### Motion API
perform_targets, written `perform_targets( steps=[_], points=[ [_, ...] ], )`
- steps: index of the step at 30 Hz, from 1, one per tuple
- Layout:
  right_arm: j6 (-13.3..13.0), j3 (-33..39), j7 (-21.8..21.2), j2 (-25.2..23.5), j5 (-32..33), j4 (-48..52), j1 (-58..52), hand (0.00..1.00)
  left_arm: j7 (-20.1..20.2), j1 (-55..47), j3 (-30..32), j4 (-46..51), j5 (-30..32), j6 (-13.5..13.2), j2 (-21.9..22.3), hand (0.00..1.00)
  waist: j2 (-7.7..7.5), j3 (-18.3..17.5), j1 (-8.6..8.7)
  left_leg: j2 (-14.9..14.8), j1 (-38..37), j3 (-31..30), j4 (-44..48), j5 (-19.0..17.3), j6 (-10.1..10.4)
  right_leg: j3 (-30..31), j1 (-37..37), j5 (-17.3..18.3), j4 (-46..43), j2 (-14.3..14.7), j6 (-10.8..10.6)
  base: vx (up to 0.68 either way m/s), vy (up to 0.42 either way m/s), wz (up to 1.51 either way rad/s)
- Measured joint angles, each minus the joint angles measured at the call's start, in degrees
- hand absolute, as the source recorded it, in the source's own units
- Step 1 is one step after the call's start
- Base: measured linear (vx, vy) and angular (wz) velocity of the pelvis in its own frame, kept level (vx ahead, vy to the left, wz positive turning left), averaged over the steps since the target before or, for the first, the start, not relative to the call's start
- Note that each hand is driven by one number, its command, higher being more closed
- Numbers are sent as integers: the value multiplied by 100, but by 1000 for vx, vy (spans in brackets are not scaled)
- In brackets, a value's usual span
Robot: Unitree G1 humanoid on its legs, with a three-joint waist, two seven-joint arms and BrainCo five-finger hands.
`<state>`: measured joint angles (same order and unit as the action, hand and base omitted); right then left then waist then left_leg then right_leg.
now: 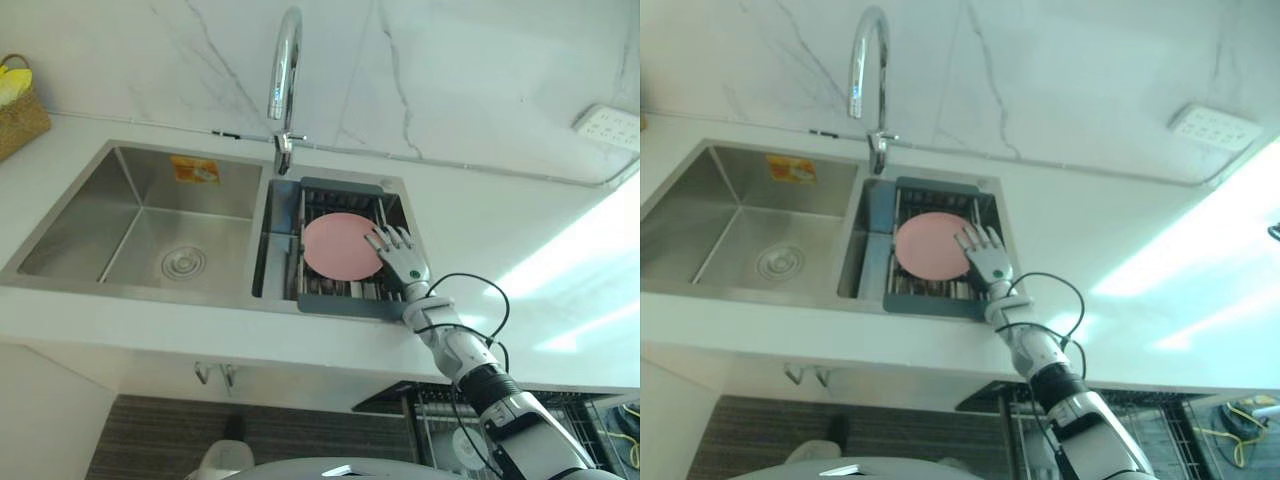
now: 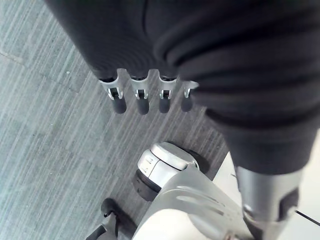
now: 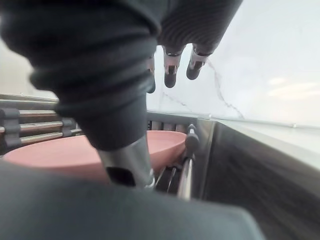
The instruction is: Walk over to the sink, pick up the cup, carry it to the dishwasher, place the cup inside the dishwasher, then close the dishwasher door
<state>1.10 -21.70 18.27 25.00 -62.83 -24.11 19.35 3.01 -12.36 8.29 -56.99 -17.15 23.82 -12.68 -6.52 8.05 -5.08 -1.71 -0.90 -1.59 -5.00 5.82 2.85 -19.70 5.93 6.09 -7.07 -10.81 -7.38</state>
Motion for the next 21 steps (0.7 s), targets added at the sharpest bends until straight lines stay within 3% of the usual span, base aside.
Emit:
perform_targets(
  steps=[5, 12, 21],
  points=[
    [19, 16, -46, 23, 11, -39, -3, 0, 32, -33, -19, -12, 48, -1, -23, 0, -155, 23, 47, 109, 16, -1, -1, 113, 7, 28, 8, 11, -45, -103, -19, 48, 23, 0],
    [77, 77, -50, 19, 288, -257, 72, 0, 34, -18, -176, -41, 53, -11, -30, 0, -140, 38, 0, 133, 22, -3, -1, 87, -32, 39, 3, 41, -9, -106, -20, -27, 3, 3],
    [-357, 174, -468, 126, 1198, -190, 76, 0, 46, -22, -166, -51, 160, -13, -17, 0, -164, 58, 51, 149, 60, -5, 0, 86, -37, 64, -10, 43, -12, -106, -16, 12, 0, 0]
  ],
)
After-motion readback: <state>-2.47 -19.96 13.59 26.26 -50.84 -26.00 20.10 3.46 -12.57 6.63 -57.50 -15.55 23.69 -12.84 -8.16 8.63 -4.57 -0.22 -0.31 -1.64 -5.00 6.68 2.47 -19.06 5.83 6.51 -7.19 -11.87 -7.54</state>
